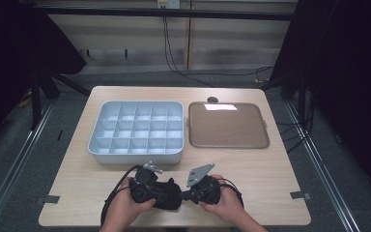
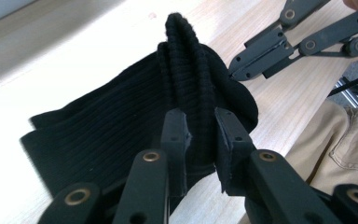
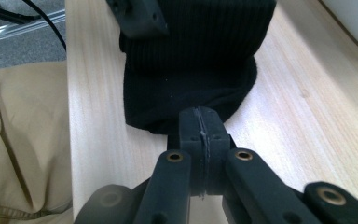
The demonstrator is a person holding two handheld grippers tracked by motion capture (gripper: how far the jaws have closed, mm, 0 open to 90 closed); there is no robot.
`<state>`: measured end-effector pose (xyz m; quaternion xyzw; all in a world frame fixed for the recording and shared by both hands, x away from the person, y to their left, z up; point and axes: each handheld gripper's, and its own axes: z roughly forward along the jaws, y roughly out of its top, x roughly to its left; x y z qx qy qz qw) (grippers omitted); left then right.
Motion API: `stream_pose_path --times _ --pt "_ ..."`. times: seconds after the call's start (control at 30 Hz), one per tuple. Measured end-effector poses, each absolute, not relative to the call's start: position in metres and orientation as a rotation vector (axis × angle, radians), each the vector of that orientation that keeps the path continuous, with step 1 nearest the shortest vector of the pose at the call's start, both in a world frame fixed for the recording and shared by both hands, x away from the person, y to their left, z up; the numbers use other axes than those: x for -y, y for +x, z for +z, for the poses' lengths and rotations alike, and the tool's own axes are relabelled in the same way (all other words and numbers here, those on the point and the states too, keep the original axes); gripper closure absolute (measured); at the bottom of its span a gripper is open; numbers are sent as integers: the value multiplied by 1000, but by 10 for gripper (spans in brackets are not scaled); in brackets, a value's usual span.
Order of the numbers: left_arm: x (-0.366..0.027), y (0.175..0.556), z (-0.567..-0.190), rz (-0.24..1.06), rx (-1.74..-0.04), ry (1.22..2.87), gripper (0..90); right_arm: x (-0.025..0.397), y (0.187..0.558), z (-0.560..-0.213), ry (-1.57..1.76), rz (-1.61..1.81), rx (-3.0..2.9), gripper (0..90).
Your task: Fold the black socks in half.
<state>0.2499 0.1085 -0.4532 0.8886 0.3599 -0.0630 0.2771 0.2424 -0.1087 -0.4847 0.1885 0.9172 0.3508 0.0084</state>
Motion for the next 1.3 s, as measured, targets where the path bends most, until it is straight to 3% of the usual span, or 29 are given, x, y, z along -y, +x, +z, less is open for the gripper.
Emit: stream_pose_path --times 0.63,0.87,1.3 --pt "-123 253 -439 -179 -976 2316 550 118 248 -482 612 1109 -2830 889" --pt "-142 258 -431 -123 -1038 2255 508 120 248 -481 625 1110 -2823 889" --pt "-163 262 -454 -61 -1185 2296 455 119 250 -476 617 1163 -2813 890"
